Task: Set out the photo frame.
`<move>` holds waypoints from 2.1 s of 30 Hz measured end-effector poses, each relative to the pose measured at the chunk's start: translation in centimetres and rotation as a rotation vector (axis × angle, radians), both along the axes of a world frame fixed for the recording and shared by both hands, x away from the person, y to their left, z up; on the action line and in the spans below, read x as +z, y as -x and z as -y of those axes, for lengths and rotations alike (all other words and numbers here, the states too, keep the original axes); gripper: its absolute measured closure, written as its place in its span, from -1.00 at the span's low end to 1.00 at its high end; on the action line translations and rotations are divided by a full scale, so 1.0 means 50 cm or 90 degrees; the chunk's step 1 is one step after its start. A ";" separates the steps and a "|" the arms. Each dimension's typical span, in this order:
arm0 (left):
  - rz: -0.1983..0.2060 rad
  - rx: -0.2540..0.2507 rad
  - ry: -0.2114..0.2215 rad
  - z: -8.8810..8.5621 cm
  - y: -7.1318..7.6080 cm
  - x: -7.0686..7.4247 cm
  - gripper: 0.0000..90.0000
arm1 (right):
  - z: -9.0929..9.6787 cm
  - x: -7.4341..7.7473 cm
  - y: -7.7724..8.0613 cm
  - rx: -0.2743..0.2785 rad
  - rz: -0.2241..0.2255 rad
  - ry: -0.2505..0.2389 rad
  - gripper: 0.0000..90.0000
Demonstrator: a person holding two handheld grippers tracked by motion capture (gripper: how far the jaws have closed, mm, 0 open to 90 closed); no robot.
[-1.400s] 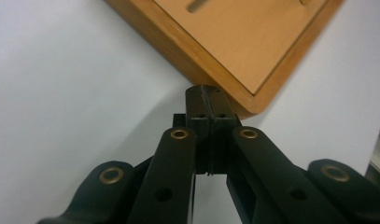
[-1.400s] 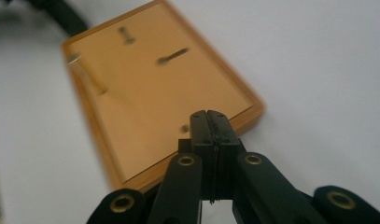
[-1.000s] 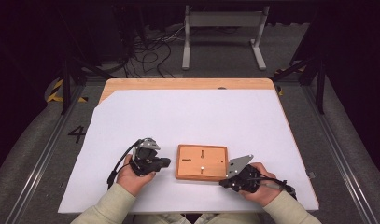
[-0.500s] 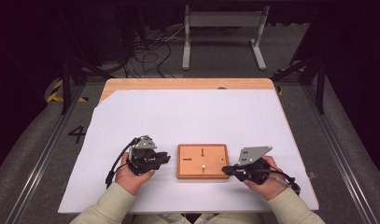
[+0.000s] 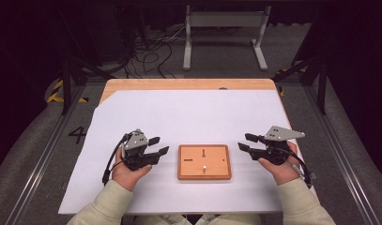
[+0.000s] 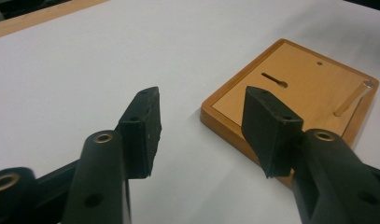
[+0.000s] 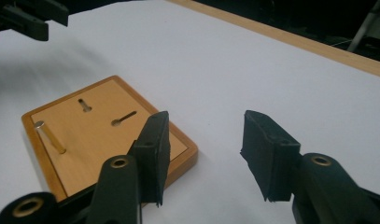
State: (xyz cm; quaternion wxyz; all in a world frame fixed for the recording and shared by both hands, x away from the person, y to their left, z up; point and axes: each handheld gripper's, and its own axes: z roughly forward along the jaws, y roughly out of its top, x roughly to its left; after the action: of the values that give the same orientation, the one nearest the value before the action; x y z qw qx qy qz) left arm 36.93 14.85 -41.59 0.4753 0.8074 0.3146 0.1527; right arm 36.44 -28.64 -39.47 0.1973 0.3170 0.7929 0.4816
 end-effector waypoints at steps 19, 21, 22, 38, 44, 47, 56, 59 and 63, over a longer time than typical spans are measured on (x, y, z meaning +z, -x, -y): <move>0.025 -0.034 0.049 0.012 0.001 0.010 -0.05 | 0.036 -0.011 -0.026 -0.040 0.052 -0.056 -0.25; 0.031 -0.050 0.060 0.020 0.004 0.012 -0.05 | 0.038 -0.012 -0.027 -0.040 0.053 -0.057 -0.25; 0.035 -0.056 0.065 0.027 0.007 0.013 -0.05 | 0.039 -0.012 -0.026 -0.040 0.053 -0.060 -0.25; 0.044 -0.128 0.080 0.120 0.027 0.014 -0.10 | 0.046 -0.010 -0.023 -0.049 0.058 -0.072 -0.25; 0.035 -0.160 0.097 0.143 0.031 0.011 -0.12 | 0.046 -0.011 -0.023 -0.050 0.055 -0.072 -0.25; 0.013 -0.198 0.118 0.158 0.033 0.004 -0.12 | 0.047 -0.012 -0.022 -0.051 0.053 -0.074 -0.25; 0.016 -0.232 0.109 0.191 0.043 -0.013 -0.09 | 0.046 -0.014 -0.021 -0.046 0.050 -0.079 -0.25; -0.008 -0.243 0.106 0.195 0.038 -0.020 -0.08 | 0.046 -0.015 -0.021 -0.046 0.049 -0.078 -0.25; -0.028 -0.251 0.093 0.199 0.033 -0.030 0.08 | 0.046 -0.015 -0.021 -0.045 0.047 -0.079 -0.25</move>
State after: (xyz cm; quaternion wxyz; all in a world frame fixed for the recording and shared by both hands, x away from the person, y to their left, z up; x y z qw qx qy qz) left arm 35.29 4.89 -43.08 0.5460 0.8200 0.1708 0.0157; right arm 37.48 -30.93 -40.24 0.2232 0.3386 0.7422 0.5336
